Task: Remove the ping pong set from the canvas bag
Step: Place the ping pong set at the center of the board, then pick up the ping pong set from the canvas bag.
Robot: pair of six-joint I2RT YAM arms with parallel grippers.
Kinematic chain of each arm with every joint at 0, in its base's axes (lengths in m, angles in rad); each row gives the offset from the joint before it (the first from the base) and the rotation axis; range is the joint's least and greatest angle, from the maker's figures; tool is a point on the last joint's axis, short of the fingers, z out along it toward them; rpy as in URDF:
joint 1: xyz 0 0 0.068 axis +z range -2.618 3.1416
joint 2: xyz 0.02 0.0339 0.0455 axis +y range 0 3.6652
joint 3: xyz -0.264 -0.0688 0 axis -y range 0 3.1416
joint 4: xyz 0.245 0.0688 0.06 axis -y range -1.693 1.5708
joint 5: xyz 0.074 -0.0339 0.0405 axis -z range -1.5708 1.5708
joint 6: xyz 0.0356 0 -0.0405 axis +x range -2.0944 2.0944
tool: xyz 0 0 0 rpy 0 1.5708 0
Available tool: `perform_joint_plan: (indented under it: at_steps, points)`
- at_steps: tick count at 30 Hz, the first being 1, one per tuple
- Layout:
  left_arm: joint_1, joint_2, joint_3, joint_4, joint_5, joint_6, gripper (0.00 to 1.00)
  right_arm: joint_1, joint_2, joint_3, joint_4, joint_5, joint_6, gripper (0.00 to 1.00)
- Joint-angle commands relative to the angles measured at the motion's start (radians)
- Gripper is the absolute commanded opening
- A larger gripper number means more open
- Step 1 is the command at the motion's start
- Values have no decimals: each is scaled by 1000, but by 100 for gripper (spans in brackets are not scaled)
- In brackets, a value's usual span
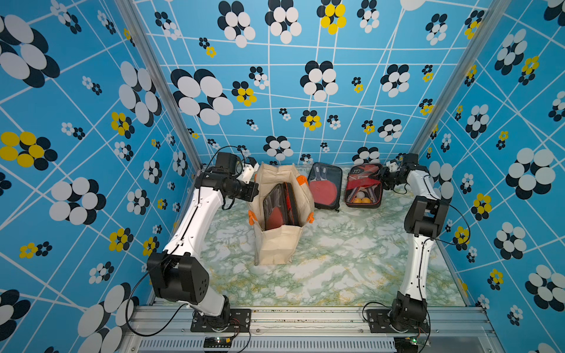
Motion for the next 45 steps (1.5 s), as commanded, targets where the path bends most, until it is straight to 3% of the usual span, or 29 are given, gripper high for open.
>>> perform_joint_plan:
  at_steps: [1,7,21,29,33,38,45]
  points:
    - [4,-27,-2,5,10,5,0,-10,6,60,-37,6,17,61]
    - [4,-28,4,4,9,8,0,-36,38,141,-124,75,25,62]
    - [3,-18,21,-3,9,8,0,-40,54,155,-120,68,75,62]
    - [3,1,43,-26,-18,25,1,22,-188,-25,-130,207,36,62]
    - [3,9,48,-35,-42,29,11,71,-323,-142,-114,265,48,62]
    - [3,28,45,-42,-63,34,18,167,-529,-333,-18,291,79,63]
    - [-4,66,62,-61,-66,37,17,356,-697,-386,-16,363,90,63]
